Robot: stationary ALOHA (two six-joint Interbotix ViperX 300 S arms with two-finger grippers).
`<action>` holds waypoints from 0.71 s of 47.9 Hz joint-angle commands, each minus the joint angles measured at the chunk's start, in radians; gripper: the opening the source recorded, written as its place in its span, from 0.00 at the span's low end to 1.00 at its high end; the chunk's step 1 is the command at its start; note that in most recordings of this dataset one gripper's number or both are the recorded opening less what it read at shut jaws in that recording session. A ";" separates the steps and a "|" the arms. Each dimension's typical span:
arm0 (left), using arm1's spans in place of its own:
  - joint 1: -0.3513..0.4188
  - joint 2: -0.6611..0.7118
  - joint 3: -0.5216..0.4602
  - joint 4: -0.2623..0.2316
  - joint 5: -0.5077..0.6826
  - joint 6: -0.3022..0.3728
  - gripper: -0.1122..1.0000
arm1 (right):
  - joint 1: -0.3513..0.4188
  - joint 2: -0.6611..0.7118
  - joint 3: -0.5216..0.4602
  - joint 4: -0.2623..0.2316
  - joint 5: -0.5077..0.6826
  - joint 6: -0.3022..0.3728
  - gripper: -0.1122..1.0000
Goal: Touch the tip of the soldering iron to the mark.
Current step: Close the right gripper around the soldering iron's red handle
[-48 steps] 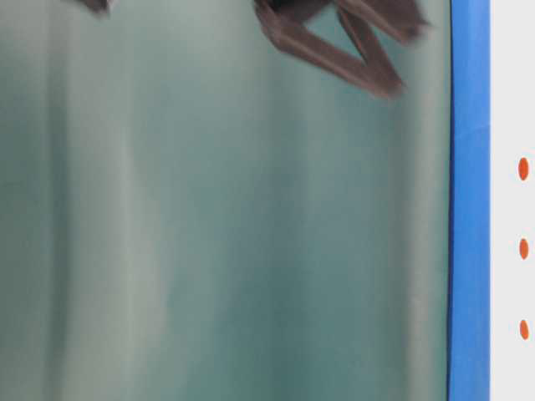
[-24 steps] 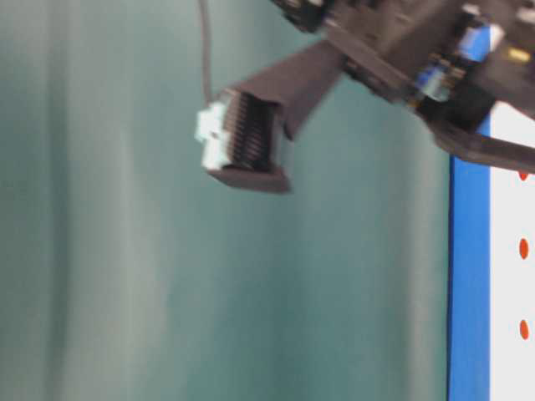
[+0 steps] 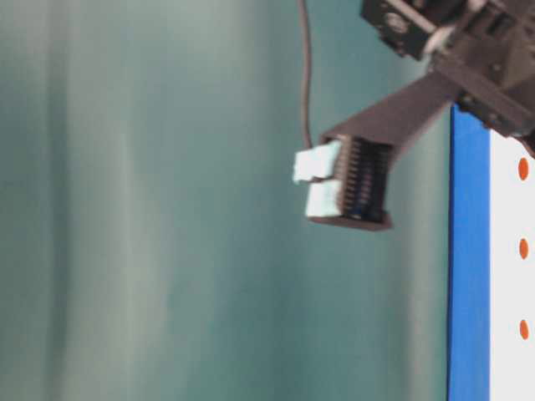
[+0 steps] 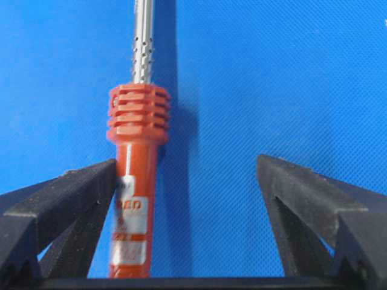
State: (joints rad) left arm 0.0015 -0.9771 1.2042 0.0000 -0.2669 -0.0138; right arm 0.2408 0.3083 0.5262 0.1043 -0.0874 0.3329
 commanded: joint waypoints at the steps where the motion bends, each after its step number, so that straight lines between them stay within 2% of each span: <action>1: 0.008 0.005 -0.008 0.002 -0.006 -0.002 0.10 | 0.008 -0.002 -0.023 0.014 -0.012 0.003 0.89; 6: 0.012 0.005 -0.005 0.002 -0.008 -0.002 0.10 | 0.015 0.003 -0.028 0.015 -0.011 0.002 0.86; 9: 0.012 0.005 -0.003 0.002 -0.006 -0.002 0.10 | 0.017 0.003 -0.028 0.017 -0.011 0.002 0.80; 13: 0.014 0.005 -0.003 0.002 -0.008 -0.002 0.10 | 0.018 0.003 -0.028 0.014 -0.008 -0.002 0.62; 18: 0.014 0.005 -0.003 0.002 -0.006 -0.002 0.10 | 0.021 0.002 -0.026 0.012 -0.008 -0.005 0.34; 22: 0.015 0.005 -0.003 0.002 -0.008 -0.002 0.10 | 0.025 -0.002 -0.025 0.008 -0.008 -0.009 0.18; 24: 0.015 0.005 -0.003 0.002 -0.006 -0.002 0.10 | 0.025 -0.005 -0.025 0.005 -0.008 -0.009 0.16; 34: 0.018 0.003 -0.003 0.002 -0.006 -0.002 0.10 | 0.025 -0.011 -0.026 -0.003 -0.002 -0.011 0.16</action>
State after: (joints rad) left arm 0.0153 -0.9771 1.2118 0.0000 -0.2669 -0.0138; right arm 0.2577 0.3252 0.5139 0.1043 -0.0905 0.3237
